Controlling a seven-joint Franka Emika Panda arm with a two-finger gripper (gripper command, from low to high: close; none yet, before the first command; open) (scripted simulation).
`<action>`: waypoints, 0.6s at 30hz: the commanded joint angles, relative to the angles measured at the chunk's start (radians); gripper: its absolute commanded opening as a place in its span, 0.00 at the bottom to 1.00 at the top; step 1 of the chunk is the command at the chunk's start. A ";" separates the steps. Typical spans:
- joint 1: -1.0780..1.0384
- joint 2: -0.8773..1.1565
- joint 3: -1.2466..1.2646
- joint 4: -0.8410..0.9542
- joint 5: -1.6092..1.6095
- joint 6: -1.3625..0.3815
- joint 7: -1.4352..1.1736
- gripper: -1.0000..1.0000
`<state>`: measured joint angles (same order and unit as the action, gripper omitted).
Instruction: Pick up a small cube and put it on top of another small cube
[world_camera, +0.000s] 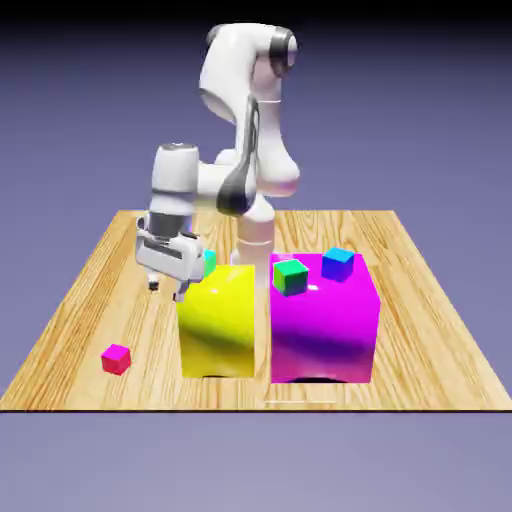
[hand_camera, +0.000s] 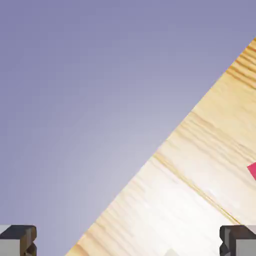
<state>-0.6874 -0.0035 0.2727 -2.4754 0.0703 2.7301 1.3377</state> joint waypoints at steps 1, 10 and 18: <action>-0.033 0.030 0.014 0.017 0.004 -0.016 0.031 0.50; -0.359 0.295 0.142 0.174 0.037 -0.160 0.311 0.50; -0.538 0.476 0.192 0.280 0.086 -0.257 0.476 0.50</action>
<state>-1.2253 0.4721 0.4649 -2.1951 0.1566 2.4729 1.8140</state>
